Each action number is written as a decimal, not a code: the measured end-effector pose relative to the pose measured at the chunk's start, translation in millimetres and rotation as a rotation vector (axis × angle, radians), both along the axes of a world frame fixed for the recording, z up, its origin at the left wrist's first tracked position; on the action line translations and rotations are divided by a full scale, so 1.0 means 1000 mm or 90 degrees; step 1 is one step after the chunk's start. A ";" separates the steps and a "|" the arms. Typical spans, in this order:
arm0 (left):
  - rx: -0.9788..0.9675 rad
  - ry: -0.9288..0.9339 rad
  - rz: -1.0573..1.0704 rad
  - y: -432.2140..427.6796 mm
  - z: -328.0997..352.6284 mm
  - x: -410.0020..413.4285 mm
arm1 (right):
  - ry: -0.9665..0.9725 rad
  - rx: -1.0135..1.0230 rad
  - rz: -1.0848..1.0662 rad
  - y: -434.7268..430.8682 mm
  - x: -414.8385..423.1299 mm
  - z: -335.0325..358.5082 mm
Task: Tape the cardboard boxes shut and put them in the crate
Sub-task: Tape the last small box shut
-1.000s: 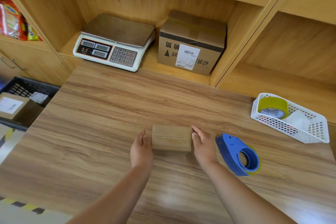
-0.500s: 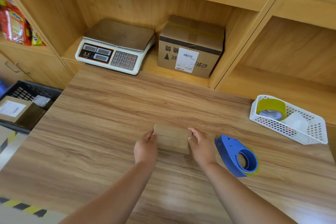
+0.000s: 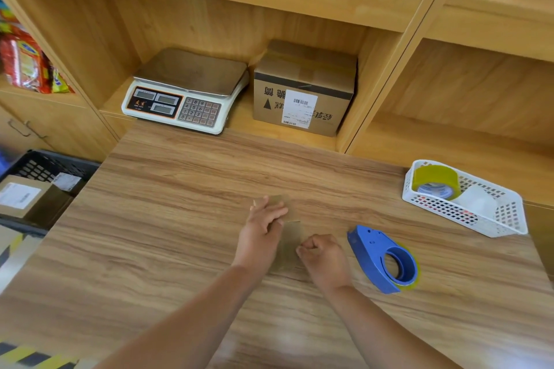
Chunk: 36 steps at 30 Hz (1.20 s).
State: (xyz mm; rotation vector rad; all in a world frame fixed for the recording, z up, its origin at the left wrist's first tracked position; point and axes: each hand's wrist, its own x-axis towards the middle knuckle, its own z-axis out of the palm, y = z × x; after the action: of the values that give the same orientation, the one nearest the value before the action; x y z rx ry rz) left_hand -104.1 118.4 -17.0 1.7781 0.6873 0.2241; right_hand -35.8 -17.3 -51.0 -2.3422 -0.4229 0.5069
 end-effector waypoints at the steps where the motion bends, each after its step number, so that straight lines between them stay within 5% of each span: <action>1: 0.001 -0.005 -0.004 -0.001 0.002 -0.001 | 0.024 0.010 -0.006 -0.001 0.000 0.000; 9: 0.087 0.054 -0.021 0.009 -0.006 -0.015 | 0.096 0.140 -0.062 -0.002 0.013 0.023; 17: -0.029 0.099 -0.141 0.026 -0.015 -0.027 | 0.108 0.008 0.203 0.007 0.015 0.031; 21: -0.121 0.109 -0.177 0.043 -0.008 -0.021 | 0.093 -0.017 0.227 0.015 0.015 0.031; 28: -0.062 0.119 -0.295 0.060 -0.004 -0.007 | 0.096 -0.037 0.204 0.024 0.018 0.028; 36: -0.124 0.094 -0.243 0.066 -0.011 0.003 | 0.116 -0.038 0.214 0.029 0.031 0.025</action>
State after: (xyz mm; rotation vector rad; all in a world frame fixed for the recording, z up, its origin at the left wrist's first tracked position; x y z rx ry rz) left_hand -101.6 184.4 -28.4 1.7098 0.4436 -0.2278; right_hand -4.6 11.5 -25.9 -2.2653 -0.7285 0.8938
